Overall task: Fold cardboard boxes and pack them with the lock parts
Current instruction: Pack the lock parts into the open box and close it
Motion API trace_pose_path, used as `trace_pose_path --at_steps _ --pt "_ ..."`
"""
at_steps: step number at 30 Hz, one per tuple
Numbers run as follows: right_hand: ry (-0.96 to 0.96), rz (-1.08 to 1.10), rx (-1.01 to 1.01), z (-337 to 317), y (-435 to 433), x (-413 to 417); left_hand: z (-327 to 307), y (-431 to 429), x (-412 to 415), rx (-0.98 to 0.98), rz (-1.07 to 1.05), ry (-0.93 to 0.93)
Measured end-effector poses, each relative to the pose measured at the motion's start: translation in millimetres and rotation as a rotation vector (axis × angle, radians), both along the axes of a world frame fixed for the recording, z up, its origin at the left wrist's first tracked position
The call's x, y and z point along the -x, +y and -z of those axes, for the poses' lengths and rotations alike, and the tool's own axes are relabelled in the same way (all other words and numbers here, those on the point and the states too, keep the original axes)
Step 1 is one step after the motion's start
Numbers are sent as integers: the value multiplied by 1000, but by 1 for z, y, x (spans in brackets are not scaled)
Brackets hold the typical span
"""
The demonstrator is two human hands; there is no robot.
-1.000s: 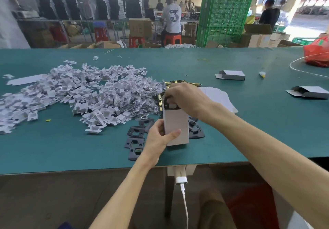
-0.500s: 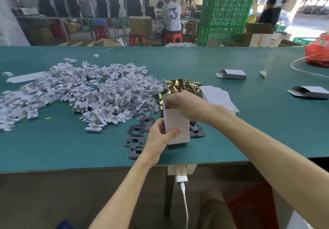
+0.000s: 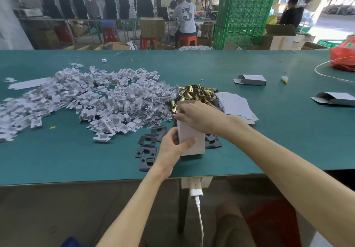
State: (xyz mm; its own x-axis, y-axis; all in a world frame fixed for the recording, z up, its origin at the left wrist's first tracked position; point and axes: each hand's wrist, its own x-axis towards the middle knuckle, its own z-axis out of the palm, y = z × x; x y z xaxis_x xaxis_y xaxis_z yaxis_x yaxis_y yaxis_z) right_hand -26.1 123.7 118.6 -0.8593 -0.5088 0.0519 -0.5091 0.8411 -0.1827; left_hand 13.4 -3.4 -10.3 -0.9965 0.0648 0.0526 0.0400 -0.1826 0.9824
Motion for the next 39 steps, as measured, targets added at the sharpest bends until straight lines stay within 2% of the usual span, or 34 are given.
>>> trace_pose_path --at_steps 12,18,21,24,30,36,39 --pt "39 -30 -12 -6 4 -4 1 0 2 32 -10 1" --pt "359 -43 84 -12 -28 -7 2 0 5 52 -26 -2" --pt "466 -91 20 4 -65 -3 4 -1 6 148 -35 29" --pt "377 -104 -29 22 -101 8 4 -2 3 196 -43 53" --pt "121 -4 -101 53 -132 32 7 -3 1 160 7 -5" --pt "86 50 -85 67 -136 45 -3 -2 -5 66 1 10" --pt "183 50 -94 67 -135 46 -5 -1 -6 44 -26 -23"
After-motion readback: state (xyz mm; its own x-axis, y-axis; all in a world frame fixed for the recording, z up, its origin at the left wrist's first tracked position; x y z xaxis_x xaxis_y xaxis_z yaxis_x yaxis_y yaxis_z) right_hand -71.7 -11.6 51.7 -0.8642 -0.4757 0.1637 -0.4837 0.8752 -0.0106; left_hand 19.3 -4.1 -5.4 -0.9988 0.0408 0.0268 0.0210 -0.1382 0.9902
